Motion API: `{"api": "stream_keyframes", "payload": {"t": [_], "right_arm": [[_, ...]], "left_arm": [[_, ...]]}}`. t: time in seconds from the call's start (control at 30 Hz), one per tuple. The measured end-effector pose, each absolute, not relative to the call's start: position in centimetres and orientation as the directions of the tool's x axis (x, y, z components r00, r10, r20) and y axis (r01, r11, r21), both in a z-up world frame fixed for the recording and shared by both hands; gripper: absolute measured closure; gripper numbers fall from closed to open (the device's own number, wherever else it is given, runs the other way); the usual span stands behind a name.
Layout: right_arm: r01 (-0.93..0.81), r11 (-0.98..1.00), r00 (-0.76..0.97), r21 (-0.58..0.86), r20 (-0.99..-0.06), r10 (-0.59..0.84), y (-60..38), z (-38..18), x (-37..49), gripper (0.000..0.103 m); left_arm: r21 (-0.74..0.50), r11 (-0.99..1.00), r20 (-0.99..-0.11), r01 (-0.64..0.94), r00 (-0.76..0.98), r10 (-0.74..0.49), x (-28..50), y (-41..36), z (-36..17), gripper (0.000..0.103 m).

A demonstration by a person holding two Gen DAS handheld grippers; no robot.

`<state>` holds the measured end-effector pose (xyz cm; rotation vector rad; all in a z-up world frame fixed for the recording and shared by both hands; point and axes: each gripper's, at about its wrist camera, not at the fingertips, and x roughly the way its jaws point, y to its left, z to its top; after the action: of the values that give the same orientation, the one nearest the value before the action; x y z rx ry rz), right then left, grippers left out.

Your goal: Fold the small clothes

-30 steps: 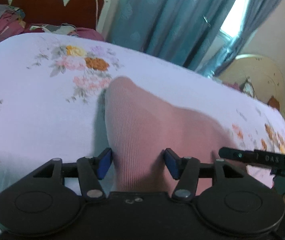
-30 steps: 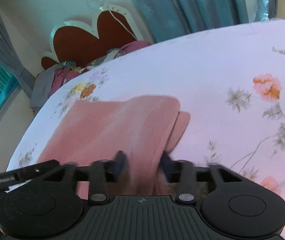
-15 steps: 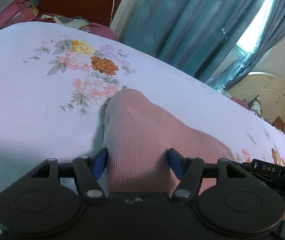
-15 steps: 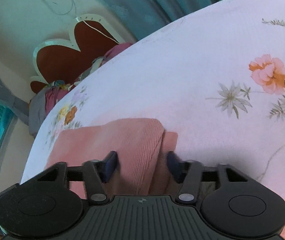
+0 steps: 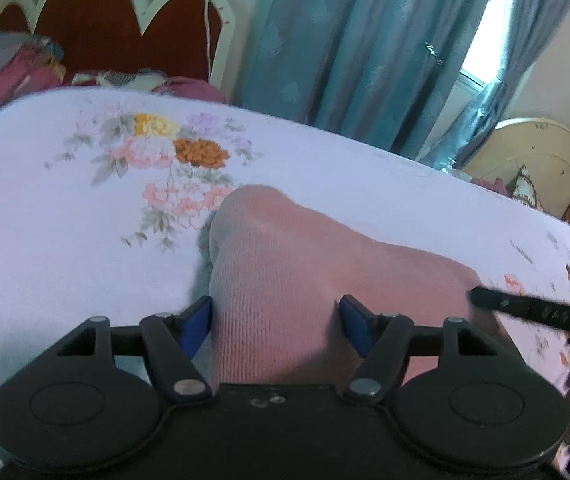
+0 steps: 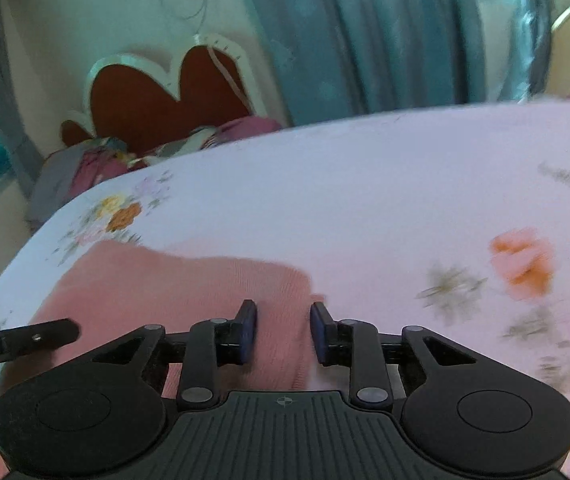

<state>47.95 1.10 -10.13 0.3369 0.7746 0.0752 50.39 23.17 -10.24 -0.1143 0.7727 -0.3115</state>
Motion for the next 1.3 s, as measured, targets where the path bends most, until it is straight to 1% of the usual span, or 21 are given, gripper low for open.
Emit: {"api": "stream_keyframes", "payload": {"t": [0.07, 0.17, 0.27, 0.5, 0.6, 0.63, 0.67, 0.7, 0.77, 0.8, 0.9, 0.93, 0.97, 1.0, 1.07, 1.1, 1.3], "right_arm": [[0.039, 0.949, 0.724, 0.314, -0.663, 0.19, 1.3, -8.8, 46.5, 0.075], [-0.042, 0.96, 0.742, 0.276, -0.635, 0.216, 3.0, -6.5, 43.1, 0.075], [-0.132, 0.968, 0.729, 0.214, -0.64, 0.241, 5.8, -5.5, 39.9, 0.075], [-0.245, 0.963, 0.684, 0.116, -0.683, 0.256, 10.9, -7.1, 34.6, 0.075], [-0.227, 0.973, 0.657, 0.05, -0.729, 0.191, 10.4, -9.0, 33.9, 0.076], [-0.213, 0.977, 0.646, 0.013, -0.749, 0.151, 10.2, -10.0, 33.9, 0.082], [-0.194, 0.981, 0.637, -0.001, -0.761, 0.125, 10.0, -10.7, 33.9, 0.101], [-0.171, 0.985, 0.637, 0.012, -0.761, 0.12, 9.5, -11.3, 33.8, 0.103], [-0.12, 0.989, 0.638, 0.084, -0.756, 0.142, 8.6, -11.5, 33.9, 0.103], [-0.11, 0.99, 0.638, 0.091, -0.758, 0.14, 8.6, -11.6, 34.0, 0.103], [-0.076, 0.991, 0.642, 0.112, -0.755, 0.135, 8.8, -11.9, 33.9, 0.103], [-0.068, 0.992, 0.643, 0.108, -0.756, 0.126, 9.0, -11.8, 33.8, 0.103], [-0.067, 0.993, 0.643, 0.098, -0.757, 0.118, 9.2, -11.8, 33.8, 0.103], [-0.07, 0.994, 0.645, 0.088, -0.756, 0.112, 9.3, -11.9, 33.8, 0.103], [-0.077, 0.995, 0.652, 0.066, -0.751, 0.1, 9.5, -11.9, 34.0, 0.103], [-0.085, 0.995, 0.659, 0.048, -0.747, 0.092, 9.7, -12.0, 33.8, 0.103], [-0.076, 0.995, 0.661, 0.057, -0.745, 0.093, 9.6, -12.0, 33.6, 0.103]], "left_arm": [[-0.192, 0.948, -0.661, 0.255, 0.68, -0.317, 49.2, 23.4, -9.4, 0.038], [-0.182, 0.943, -0.658, 0.28, 0.678, -0.328, 46.9, 23.8, -8.4, 0.038], [-0.16, 0.942, -0.667, 0.294, 0.671, -0.323, 44.1, 24.4, -8.1, 0.038], [-0.122, 0.941, -0.696, 0.316, 0.649, -0.308, 39.2, 24.9, -9.2, 0.038], [-0.114, 0.944, -0.725, 0.31, 0.624, -0.292, 38.8, 24.8, -10.1, 0.038], [-0.129, 0.944, -0.737, 0.303, 0.607, -0.296, 39.0, 24.9, -10.5, 0.038], [-0.146, 0.944, -0.748, 0.295, 0.592, -0.3, 39.1, 25.0, -10.8, 0.038], [-0.154, 0.945, -0.753, 0.288, 0.585, -0.301, 39.1, 25.1, -10.9, 0.037], [-0.146, 0.947, -0.753, 0.285, 0.589, -0.293, 39.1, 24.9, -10.8, 0.037], [-0.135, 0.948, -0.754, 0.287, 0.591, -0.287, 39.1, 24.8, -10.8, 0.036], [-0.124, 0.949, -0.762, 0.288, 0.585, -0.278, 39.4, 24.4, -10.8, 0.026], [-0.122, 0.951, -0.766, 0.285, 0.582, -0.273, 39.5, 24.4, -10.9, 0.02], [-0.12, 0.953, -0.771, 0.279, 0.578, -0.266, 39.5, 24.3, -10.9, 0.015], [-0.119, 0.955, -0.774, 0.27, 0.577, -0.26, 39.6, 24.3, -10.9, 0.013], [-0.114, 0.96, -0.781, 0.256, 0.574, -0.246, 39.6, 24.3, -11.1, 0.003], [-0.107, 0.964, -0.787, 0.243, 0.571, -0.231, 39.7, 24.3, -11.1, 0.001], [-0.106, 0.985, -0.834, 0.137, 0.528, -0.163, 40.2, 24.5, -11.1, 0.0]]}}
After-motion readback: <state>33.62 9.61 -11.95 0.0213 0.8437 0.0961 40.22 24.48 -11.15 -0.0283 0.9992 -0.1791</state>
